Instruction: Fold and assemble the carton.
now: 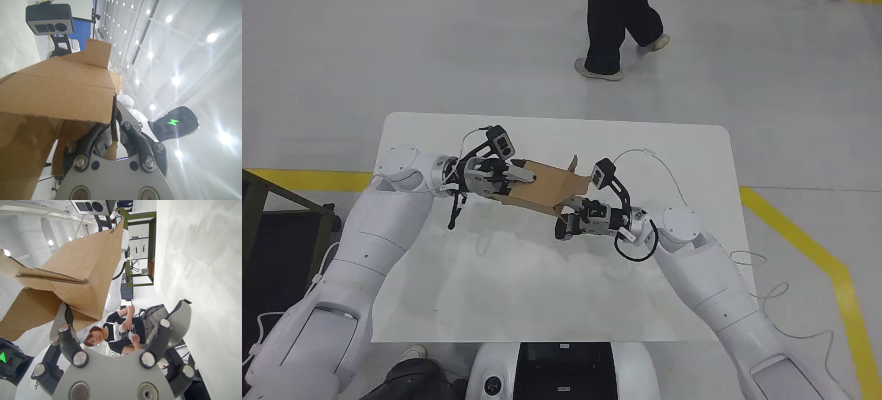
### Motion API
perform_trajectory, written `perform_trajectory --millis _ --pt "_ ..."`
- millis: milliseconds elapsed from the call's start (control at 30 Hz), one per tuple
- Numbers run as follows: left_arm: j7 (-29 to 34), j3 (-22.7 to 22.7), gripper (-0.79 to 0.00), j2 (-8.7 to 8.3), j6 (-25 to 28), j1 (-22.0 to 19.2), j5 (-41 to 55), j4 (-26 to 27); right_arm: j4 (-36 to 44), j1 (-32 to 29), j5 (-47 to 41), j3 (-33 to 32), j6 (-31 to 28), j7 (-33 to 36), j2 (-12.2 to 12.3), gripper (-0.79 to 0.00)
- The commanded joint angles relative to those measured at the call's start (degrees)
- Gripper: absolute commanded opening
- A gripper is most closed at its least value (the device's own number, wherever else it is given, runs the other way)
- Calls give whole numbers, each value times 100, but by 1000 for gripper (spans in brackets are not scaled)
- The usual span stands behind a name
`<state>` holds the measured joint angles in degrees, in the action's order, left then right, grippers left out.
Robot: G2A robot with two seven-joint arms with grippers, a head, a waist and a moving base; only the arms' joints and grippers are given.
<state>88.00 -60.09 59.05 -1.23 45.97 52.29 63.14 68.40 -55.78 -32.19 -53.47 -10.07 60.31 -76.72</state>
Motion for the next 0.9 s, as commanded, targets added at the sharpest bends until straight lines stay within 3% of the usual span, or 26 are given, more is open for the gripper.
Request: perform_trajectory --millis 0,667,867 --pt "0 -9 -785 0 -1 10 -12 3 -7 9 13 5 15 -6 -3 0" --pt "0 74 -785 -195 -3 94 105 -207 162 -111 -248 -591 -59 -33 115 0" --pt "0 229 -785 -352 -176 26 240 -117 272 -180 -140 -779 -68 79 182 0"
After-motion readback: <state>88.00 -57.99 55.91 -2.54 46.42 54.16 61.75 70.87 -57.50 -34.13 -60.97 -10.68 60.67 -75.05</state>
